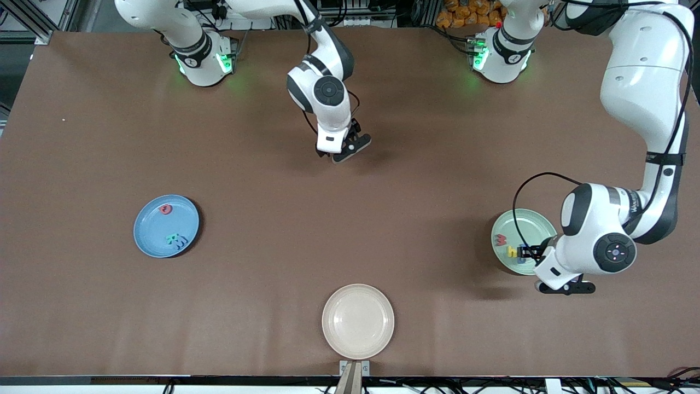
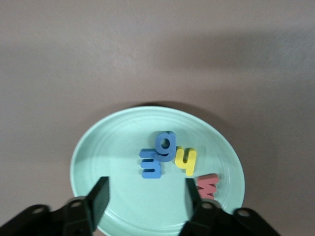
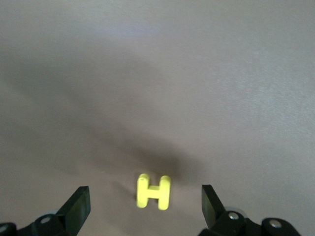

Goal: Sort uppercase to blue plate, lowercase to green plate
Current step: 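Place the g on the green plate while the right gripper reaches the H, then grasp the yellow H with the right gripper while the left gripper withdraws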

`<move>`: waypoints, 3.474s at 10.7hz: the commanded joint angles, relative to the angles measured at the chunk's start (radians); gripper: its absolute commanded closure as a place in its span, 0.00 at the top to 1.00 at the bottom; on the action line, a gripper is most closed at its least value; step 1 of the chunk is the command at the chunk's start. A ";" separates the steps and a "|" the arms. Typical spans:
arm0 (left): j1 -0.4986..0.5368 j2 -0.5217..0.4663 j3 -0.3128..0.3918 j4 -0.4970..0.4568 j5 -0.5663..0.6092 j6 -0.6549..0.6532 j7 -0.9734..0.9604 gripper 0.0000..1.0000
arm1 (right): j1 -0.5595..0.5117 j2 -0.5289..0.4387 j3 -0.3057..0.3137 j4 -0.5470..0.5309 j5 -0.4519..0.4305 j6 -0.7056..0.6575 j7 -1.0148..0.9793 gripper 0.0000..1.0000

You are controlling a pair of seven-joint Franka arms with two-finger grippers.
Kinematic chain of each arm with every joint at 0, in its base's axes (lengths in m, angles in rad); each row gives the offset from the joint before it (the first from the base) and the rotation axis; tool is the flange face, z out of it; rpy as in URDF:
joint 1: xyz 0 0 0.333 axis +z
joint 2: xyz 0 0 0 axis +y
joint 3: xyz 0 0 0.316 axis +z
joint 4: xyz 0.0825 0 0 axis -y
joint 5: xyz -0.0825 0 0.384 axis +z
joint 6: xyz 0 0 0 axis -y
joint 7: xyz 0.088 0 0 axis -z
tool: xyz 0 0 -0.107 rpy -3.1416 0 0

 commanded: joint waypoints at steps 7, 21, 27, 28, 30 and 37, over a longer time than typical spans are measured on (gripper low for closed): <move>-0.020 -0.370 -0.021 -0.016 0.009 -0.140 0.025 1.00 | 0.020 -0.017 0.002 -0.068 -0.025 0.071 0.031 1.00; -0.145 -0.656 0.172 -0.163 -0.224 -0.221 0.123 1.00 | 0.014 0.017 0.043 -0.068 -0.232 0.152 0.271 1.00; -0.161 -0.769 0.248 -0.289 -0.277 -0.221 0.167 1.00 | -0.015 -0.001 0.066 -0.088 -0.232 0.154 0.253 1.00; -0.161 -0.788 0.268 -0.304 -0.334 -0.222 0.167 1.00 | -0.020 -0.003 0.068 -0.089 -0.232 0.154 0.241 1.00; -0.164 -0.799 0.272 -0.301 -0.340 -0.236 0.175 1.00 | -0.025 -0.003 0.074 -0.089 -0.232 0.154 0.241 1.00; -0.207 -0.753 0.282 -0.253 -0.317 -0.239 0.167 1.00 | -0.052 -0.009 0.109 -0.091 -0.232 0.152 0.241 1.00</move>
